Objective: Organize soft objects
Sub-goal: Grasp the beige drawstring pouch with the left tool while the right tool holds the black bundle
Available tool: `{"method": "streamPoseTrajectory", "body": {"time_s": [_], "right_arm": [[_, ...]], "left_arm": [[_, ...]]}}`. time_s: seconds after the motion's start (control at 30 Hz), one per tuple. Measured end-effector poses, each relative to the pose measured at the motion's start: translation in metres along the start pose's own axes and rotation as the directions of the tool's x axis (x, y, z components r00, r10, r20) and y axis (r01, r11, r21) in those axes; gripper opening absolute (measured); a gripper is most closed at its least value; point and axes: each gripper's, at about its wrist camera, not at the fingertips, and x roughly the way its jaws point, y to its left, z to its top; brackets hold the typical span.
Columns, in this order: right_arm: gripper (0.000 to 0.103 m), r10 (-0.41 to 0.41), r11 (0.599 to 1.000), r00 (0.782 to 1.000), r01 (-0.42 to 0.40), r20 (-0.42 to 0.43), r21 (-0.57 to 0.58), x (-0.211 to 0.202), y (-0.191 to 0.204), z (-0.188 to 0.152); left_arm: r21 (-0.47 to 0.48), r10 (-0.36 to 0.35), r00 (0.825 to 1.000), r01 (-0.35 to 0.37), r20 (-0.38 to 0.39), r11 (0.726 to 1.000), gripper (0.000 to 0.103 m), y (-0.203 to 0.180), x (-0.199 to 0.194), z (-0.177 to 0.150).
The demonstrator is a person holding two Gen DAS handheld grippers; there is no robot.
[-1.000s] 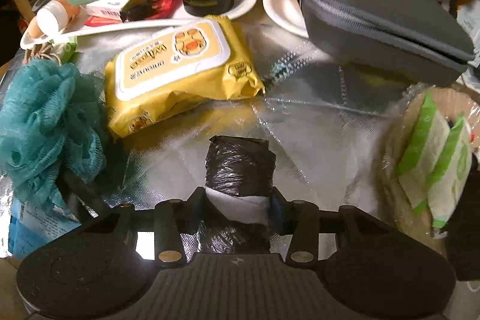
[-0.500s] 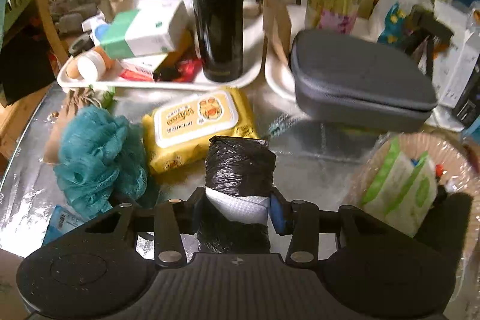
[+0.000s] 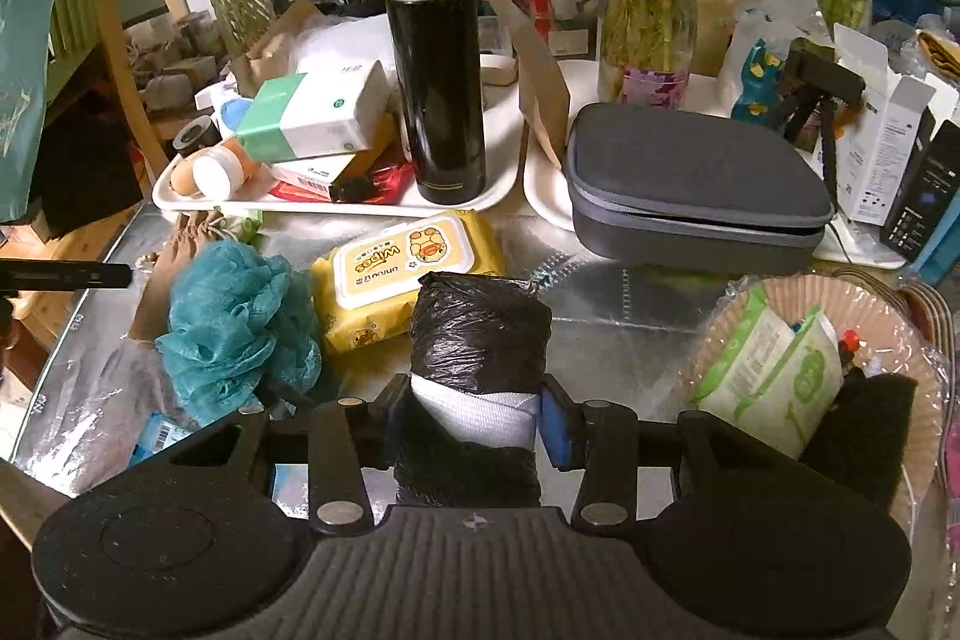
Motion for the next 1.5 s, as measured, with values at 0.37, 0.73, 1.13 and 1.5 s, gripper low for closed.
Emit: {"method": "streamPoseTrajectory", "body": {"time_s": [0.37,0.73,1.13,1.5], "right_arm": [[0.047,0.026,1.0,1.0,-0.026,0.006,0.01,-0.001,-0.003,0.001],[0.047,0.047,0.999,0.999,-0.047,0.011,0.01,-0.001,-0.001,0.003],[0.047,0.042,0.999,0.999,-0.042,0.017,0.009,-0.004,-0.001,0.003],[0.047,0.036,0.999,0.998,-0.037,0.048,0.004,-0.016,-0.002,0.0]], "left_arm": [[-0.024,0.034,0.999,-0.035,-0.03,0.999,0.041,0.018,0.039,0.005],[0.01,0.035,0.999,-0.034,-0.025,0.999,0.03,0.016,0.049,0.002],[0.081,0.045,0.999,-0.042,-0.027,0.996,0.005,0.0,0.048,-0.005],[0.067,0.069,0.995,-0.074,0.073,0.995,0.005,-0.005,0.01,0.002]]}}
